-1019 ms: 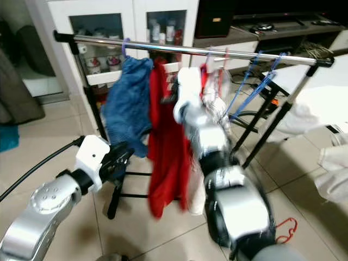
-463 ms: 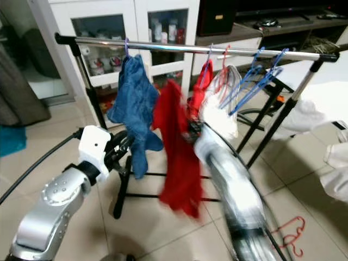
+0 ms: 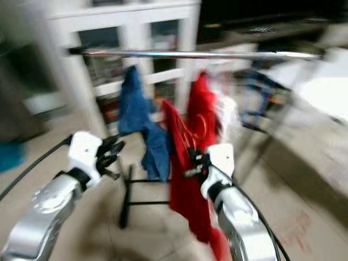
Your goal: Hang hanger
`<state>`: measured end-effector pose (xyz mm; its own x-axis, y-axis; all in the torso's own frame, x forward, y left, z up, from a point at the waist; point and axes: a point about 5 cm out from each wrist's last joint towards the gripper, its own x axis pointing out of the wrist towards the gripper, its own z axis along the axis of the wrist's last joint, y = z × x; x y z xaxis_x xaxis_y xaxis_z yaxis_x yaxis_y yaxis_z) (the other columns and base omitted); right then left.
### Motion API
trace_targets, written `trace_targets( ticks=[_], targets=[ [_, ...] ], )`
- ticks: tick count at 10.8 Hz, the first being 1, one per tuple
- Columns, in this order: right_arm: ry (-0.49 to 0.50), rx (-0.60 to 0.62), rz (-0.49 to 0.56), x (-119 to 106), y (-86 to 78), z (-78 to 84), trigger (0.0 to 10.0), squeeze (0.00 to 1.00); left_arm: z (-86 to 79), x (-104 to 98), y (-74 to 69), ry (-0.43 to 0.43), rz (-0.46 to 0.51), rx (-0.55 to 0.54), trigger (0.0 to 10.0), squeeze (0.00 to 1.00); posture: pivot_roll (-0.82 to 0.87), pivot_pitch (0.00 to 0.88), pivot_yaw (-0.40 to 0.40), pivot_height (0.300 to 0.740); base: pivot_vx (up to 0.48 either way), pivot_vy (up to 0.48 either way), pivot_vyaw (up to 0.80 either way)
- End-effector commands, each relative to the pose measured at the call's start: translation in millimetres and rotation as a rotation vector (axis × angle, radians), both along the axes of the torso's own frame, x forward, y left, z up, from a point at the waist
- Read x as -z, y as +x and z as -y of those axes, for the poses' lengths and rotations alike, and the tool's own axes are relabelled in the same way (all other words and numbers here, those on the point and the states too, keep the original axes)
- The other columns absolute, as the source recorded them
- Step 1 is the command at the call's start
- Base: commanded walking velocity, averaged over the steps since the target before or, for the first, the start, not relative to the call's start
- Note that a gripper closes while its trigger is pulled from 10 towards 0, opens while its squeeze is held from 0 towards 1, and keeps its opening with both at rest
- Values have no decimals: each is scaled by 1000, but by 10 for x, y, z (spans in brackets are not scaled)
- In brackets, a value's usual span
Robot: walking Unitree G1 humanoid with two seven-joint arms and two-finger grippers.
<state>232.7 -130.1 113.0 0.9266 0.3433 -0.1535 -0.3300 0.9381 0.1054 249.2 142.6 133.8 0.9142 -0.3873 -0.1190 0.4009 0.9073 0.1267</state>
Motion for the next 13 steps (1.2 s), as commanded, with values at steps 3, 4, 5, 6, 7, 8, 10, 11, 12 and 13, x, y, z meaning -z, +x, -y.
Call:
trace_targets(
  ticks=[3, 4, 5, 6, 7, 8, 10, 11, 12, 13],
  targets=[
    [-23, 38, 19, -50, -20, 66, 10000, 0, -17, -22, -77, -2, 15, -28, 10000, 0, 90, 0, -22, 740, 0, 480, 0],
    [-12, 41, -23, -15, -46, 58, 10000, 0, -48, -14, -110, 4, 13, -39, 10000, 0, 98, 0, -28, 740, 0, 480, 0],
    [-10, 33, -42, 8, -61, 56, 10000, 0, -58, -15, -121, 5, 12, -42, 10000, 0, 100, 0, -28, 740, 0, 480, 0],
    [-18, 54, -57, 40, -68, 68, 10000, 0, -76, -16, -132, 10, 11, -45, 10000, 0, 106, 0, -23, 740, 0, 480, 0],
    [-24, 77, -67, 58, -69, 89, 10000, 0, -84, -15, -131, 15, 9, -44, 10000, 0, 106, 0, -17, 740, 0, 480, 0],
    [-32, 132, -50, 52, -73, 139, 10000, 0, -89, -20, -126, 22, 7, -39, 10000, 0, 105, 0, -6, 740, 0, 480, -431],
    [-37, 139, -27, 10, -60, 142, 10000, 0, -69, -42, -85, 39, 23, -37, 10000, 0, 101, 0, -2, 740, 0, 431, -788],
    [-54, 196, -28, -26, -30, 225, 10000, 0, -58, -43, -42, 64, 41, -83, 10000, 0, 97, 0, -15, 740, 0, -480, 0],
    [-59, 231, -28, -38, -13, 284, 10000, 0, -63, -47, -47, 29, 36, -105, 10000, 0, 97, 1, -27, 740, 0, 0, 0],
    [-60, 250, -28, -58, -3, 329, 10000, 0, -72, -56, -70, -9, 30, -119, 10000, 0, 100, 5, -37, 740, 0, 0, 0]
  ],
)
